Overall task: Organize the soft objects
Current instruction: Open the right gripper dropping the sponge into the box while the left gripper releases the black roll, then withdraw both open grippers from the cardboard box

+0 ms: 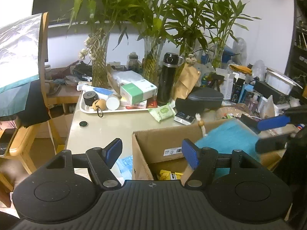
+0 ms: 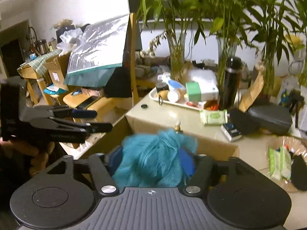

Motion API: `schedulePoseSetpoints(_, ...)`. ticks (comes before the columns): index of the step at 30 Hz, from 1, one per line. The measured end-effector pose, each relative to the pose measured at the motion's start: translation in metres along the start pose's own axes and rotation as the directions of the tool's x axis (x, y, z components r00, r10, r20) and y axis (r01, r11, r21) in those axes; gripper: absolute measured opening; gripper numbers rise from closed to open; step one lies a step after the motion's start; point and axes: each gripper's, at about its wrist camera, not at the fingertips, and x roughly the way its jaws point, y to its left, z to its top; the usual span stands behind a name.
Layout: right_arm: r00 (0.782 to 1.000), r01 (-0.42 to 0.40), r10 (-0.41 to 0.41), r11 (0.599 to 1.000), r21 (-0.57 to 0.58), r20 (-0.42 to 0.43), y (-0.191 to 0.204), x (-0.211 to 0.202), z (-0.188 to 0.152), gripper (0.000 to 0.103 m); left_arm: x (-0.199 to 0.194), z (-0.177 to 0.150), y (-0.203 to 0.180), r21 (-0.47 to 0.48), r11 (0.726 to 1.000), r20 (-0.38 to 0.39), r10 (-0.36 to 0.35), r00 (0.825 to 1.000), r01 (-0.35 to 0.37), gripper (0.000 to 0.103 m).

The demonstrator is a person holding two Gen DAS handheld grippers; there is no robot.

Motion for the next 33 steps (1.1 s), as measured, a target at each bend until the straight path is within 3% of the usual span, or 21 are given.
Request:
schedulePoseSetpoints(2, 1.000, -0.001, 0.001, 1.000, 0.017, -0.006, -0.001, 0.003, -0.003, 0.094, -0.001, -0.001, 0.000, 0.005, 1.000, 0.003, 0.004, 1.000, -0.004, 0.068)
schedulePoseSetpoints(6, 1.000, 0.007, -0.007, 0.999, 0.034, 0.000, -0.005, 0.000, -0.007, 0.103, -0.001, -0.001, 0.003, 0.000, 1.000, 0.006, 0.025, 1.000, -0.025, 0.068)
schedulePoseSetpoints(25, 0.982, 0.180, -0.186, 0.972, 0.153, 0.026, -0.052, 0.006, -0.025, 0.103, 0.003, 0.000, 0.003, -0.006, 0.998, 0.014, 0.055, 0.998, -0.055, 0.068)
schedulePoseSetpoints(33, 0.983, 0.173, -0.181, 0.971, 0.167, 0.038, -0.062, 0.007, -0.029, 0.103, 0.009, 0.001, 0.000, -0.003, 0.999, -0.011, 0.053, 0.999, -0.053, 0.068)
